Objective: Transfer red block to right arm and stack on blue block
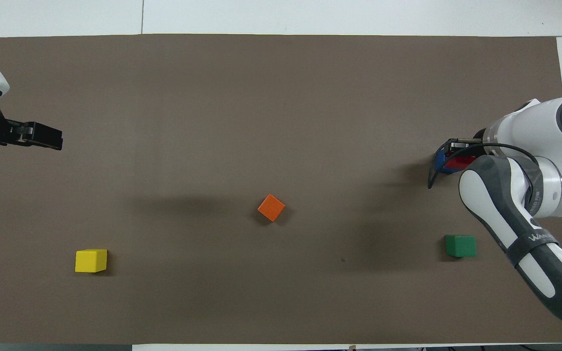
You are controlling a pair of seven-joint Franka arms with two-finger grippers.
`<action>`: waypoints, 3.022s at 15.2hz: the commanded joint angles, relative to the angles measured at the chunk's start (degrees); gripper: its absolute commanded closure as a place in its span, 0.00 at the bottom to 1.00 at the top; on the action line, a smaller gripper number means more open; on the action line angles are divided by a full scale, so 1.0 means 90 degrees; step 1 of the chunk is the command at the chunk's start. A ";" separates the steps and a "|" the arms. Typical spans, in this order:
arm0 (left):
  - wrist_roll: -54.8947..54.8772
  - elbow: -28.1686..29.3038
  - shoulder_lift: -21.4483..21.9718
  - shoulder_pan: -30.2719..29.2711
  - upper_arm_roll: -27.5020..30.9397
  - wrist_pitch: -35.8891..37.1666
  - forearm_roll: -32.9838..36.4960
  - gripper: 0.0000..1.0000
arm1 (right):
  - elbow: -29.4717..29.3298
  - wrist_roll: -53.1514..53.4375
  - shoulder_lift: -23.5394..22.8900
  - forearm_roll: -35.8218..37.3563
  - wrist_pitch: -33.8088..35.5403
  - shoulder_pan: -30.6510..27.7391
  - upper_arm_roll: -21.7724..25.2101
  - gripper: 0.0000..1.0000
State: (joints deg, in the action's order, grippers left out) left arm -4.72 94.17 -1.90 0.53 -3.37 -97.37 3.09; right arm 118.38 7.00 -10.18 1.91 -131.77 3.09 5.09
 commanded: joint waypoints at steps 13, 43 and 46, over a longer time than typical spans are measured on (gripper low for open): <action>-0.0081 0.0093 0.0152 -0.0010 0.0101 0.0028 -0.0011 0.00 | 0.0089 -0.0065 0.0145 0.0110 -0.0008 -0.0060 -0.0077 0.00; -0.0071 0.0123 0.0162 -0.0020 0.0101 0.0028 -0.0011 0.00 | -0.2343 -0.1080 0.1630 -0.0300 0.4495 -0.0411 -0.0146 0.00; -0.0081 0.0123 0.0162 -0.0020 0.0101 0.0028 -0.0011 0.00 | -0.2343 -0.1100 0.1620 -0.0368 0.4494 -0.0927 -0.0466 0.00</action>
State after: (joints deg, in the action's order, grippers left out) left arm -4.72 94.20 -1.64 0.45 -2.61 -97.29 3.09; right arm 98.33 -1.68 5.24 -1.16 -91.16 -1.14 3.75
